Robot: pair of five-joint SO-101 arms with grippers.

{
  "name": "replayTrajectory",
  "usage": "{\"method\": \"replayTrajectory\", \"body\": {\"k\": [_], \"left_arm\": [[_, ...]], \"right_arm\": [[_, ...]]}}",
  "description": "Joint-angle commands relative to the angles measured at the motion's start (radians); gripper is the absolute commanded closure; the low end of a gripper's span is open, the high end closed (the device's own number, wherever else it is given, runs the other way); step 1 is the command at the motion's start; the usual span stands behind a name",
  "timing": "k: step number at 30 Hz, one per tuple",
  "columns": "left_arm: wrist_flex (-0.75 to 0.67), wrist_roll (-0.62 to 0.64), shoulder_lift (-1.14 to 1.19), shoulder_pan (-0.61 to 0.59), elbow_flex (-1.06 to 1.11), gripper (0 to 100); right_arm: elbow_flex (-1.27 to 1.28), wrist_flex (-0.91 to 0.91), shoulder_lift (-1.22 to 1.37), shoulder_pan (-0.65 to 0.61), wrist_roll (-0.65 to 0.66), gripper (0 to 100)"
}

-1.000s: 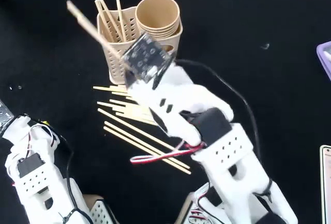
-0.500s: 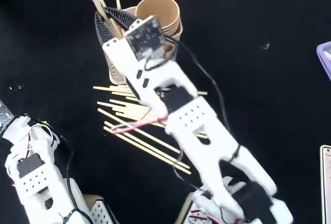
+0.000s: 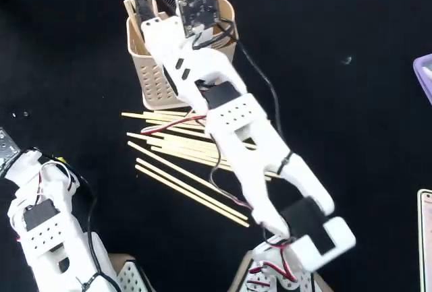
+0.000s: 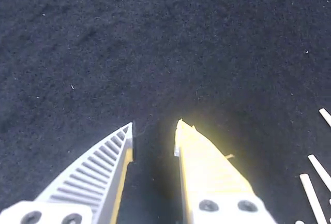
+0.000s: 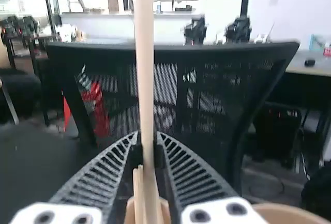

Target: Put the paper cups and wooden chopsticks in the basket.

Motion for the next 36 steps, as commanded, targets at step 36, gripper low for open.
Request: {"method": "replayTrajectory", "body": {"k": [36], "left_arm": [[-0.018, 0.008, -0.015, 0.013, -0.042, 86]], "right_arm": [[0.062, 1.195, -0.65, -0.118, -0.005, 88.7]]}}
